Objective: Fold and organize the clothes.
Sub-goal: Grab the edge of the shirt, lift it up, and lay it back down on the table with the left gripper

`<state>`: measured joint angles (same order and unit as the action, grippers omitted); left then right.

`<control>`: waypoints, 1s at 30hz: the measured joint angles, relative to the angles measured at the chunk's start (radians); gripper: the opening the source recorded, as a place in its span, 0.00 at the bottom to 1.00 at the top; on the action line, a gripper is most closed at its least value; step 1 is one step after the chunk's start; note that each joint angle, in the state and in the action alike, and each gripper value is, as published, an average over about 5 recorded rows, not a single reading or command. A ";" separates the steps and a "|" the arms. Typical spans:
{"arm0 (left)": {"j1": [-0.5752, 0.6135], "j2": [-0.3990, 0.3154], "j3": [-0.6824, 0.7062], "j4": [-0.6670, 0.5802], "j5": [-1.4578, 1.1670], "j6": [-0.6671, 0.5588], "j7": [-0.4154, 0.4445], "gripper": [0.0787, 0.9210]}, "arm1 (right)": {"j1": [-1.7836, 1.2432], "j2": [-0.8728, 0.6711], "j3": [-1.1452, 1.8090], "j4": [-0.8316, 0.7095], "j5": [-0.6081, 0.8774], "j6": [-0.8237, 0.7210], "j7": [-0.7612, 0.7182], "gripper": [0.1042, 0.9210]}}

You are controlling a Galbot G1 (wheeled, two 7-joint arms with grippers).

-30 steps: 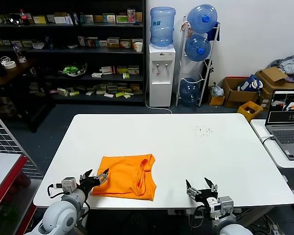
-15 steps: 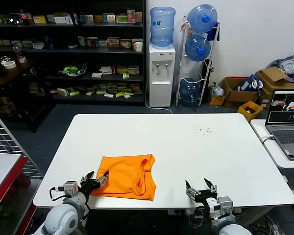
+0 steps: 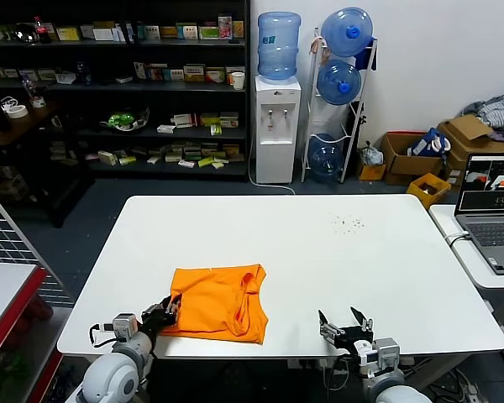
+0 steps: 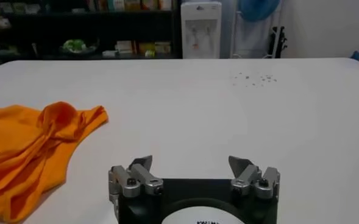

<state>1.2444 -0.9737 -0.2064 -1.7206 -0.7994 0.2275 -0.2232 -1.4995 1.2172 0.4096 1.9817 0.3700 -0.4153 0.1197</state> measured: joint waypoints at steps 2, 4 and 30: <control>-0.001 -0.005 0.000 0.001 0.003 -0.006 0.002 0.17 | -0.001 0.000 0.000 -0.001 0.000 0.000 0.000 0.88; 0.000 -0.010 -0.002 -0.001 0.007 -0.012 0.004 0.11 | -0.002 0.000 0.000 -0.001 0.000 0.001 0.000 0.88; 0.145 0.106 -0.136 -0.254 0.279 0.023 -0.048 0.02 | 0.036 -0.023 -0.015 -0.017 0.023 0.013 -0.002 0.88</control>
<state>1.3891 -0.8674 -0.3424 -1.9741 -0.5208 0.2501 -0.2710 -1.4638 1.1941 0.3947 1.9647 0.3933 -0.4020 0.1176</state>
